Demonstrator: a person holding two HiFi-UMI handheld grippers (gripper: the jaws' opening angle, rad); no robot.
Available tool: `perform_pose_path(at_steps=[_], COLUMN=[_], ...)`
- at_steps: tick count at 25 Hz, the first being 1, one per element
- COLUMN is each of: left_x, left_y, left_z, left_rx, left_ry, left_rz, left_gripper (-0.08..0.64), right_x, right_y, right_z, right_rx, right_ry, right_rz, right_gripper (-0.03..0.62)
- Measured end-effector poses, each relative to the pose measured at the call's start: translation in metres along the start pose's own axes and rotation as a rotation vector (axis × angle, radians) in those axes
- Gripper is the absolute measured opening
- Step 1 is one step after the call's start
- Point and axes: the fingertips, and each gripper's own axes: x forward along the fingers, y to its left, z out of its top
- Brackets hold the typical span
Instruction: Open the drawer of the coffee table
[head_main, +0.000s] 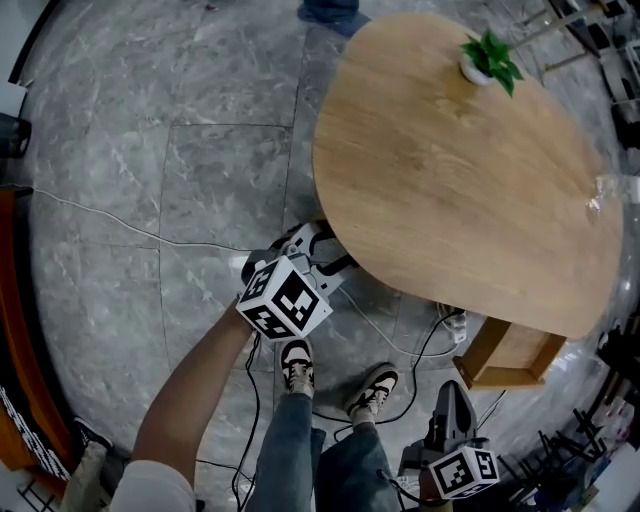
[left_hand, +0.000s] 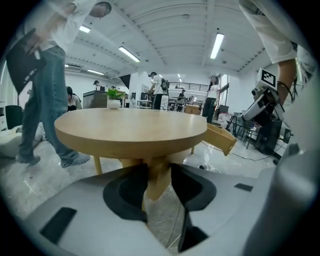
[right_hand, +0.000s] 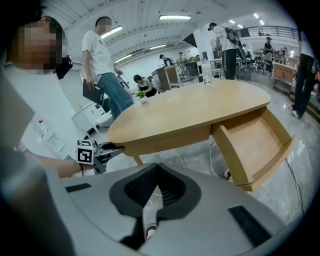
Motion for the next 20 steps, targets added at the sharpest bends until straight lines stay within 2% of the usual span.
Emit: perform_pose_path(at_steps=[10, 20], left_x=[-0.001, -0.005], left_y=[0.001, -0.007], left_z=[-0.001, -0.002], left_rx=[0.033, 0.071], left_ry=[0.015, 0.032], left_rz=[-0.038, -0.070], left_gripper=[0.117, 0.105], right_x=[0.003, -0.003], right_y=[-0.011, -0.025], right_z=[0.002, -0.003], right_rx=[0.010, 0.010], right_ry=[-0.002, -0.003], right_rz=[-0.010, -0.054], right_gripper=[0.000, 0.000])
